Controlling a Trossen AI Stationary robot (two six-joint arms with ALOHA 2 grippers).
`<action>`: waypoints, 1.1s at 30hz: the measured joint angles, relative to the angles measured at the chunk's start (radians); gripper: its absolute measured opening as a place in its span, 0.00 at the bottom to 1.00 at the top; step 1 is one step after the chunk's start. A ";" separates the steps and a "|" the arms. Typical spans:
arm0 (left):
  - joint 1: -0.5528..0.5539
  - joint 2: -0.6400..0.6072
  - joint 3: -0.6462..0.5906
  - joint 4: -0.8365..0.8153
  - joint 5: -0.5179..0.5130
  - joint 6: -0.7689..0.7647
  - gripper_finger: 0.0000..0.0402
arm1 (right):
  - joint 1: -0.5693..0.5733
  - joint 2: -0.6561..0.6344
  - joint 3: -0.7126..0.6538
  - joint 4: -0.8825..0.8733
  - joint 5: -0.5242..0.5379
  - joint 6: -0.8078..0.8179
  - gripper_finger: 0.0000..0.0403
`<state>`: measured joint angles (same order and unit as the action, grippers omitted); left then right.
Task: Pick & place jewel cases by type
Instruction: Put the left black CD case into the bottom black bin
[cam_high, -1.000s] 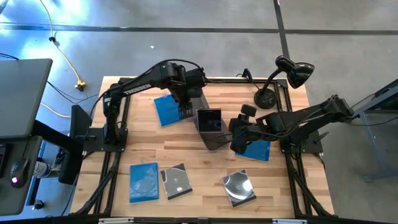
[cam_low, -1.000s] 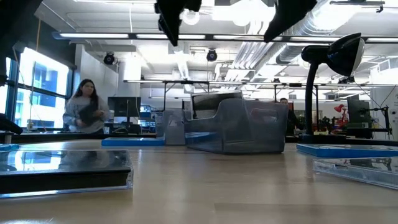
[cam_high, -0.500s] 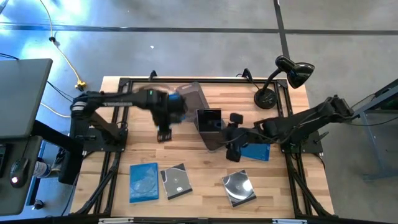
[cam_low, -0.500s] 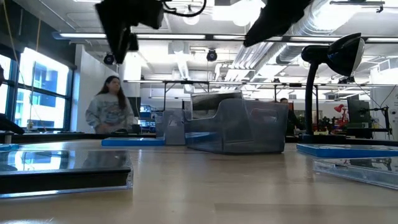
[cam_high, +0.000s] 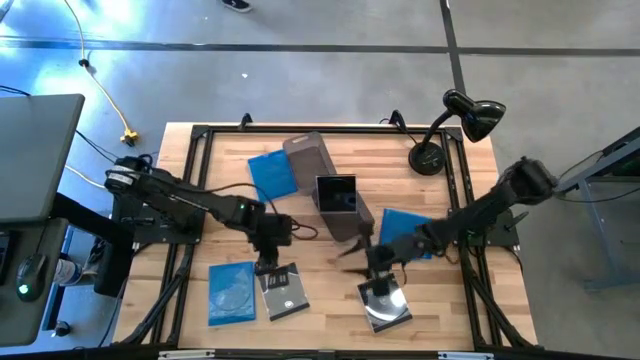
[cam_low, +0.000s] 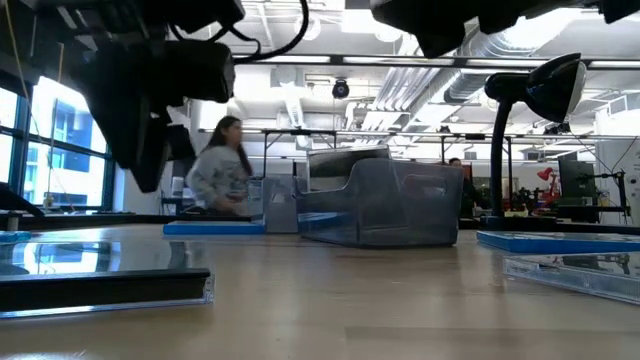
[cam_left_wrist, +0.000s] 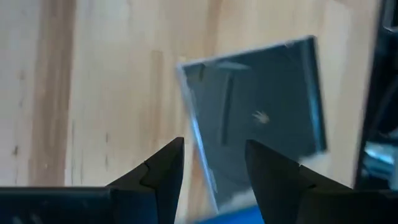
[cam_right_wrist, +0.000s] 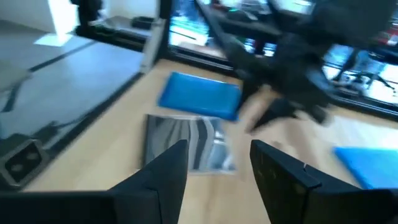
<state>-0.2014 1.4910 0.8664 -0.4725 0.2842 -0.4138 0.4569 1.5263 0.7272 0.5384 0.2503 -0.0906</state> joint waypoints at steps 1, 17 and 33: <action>-0.010 0.000 -0.006 0.018 -0.029 -0.010 0.42 | 0.013 0.034 0.024 -0.003 -0.002 0.000 0.43; -0.088 0.011 -0.017 -0.057 -0.172 -0.018 0.42 | 0.030 0.613 0.622 -0.237 -0.231 0.041 0.43; -0.087 0.011 -0.017 -0.266 -0.254 -0.159 0.42 | -0.092 0.712 0.763 -0.403 -0.322 -0.225 0.43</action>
<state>-0.2882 1.5024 0.8490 -0.7387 0.0304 -0.5728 0.3644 2.2383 1.4898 0.1352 -0.0713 -0.3159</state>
